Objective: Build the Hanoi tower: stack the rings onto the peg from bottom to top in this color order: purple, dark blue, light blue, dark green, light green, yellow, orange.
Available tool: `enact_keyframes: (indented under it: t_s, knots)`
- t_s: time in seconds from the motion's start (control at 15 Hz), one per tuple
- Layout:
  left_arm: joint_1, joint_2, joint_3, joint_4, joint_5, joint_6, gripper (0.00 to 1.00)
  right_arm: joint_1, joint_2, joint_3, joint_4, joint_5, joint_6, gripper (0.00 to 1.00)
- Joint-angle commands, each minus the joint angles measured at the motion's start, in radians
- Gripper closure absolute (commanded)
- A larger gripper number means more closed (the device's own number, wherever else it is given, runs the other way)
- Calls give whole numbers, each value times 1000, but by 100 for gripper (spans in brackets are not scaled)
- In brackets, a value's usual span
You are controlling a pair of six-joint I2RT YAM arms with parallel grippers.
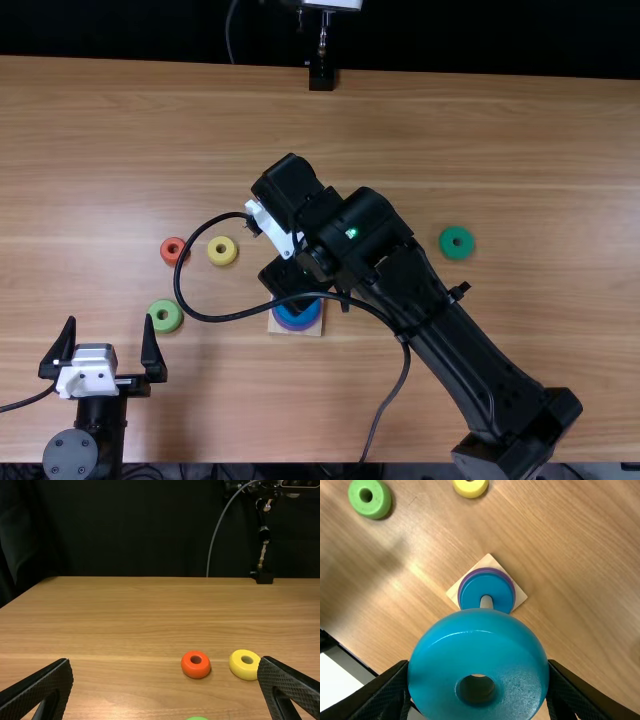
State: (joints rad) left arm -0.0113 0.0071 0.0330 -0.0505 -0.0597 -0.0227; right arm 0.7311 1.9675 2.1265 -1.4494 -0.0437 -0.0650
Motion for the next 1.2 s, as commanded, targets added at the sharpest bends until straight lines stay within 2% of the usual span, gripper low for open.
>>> enact_keyframes:
  t_s: [0.0,1.13]
  knots:
    - [10,-7,-33,-40,17,12,0,5,10,-7,3,-8,4,100]
    - [10,-7,-33,-40,17,12,0,2,39,-10,-2,-8,4,100]
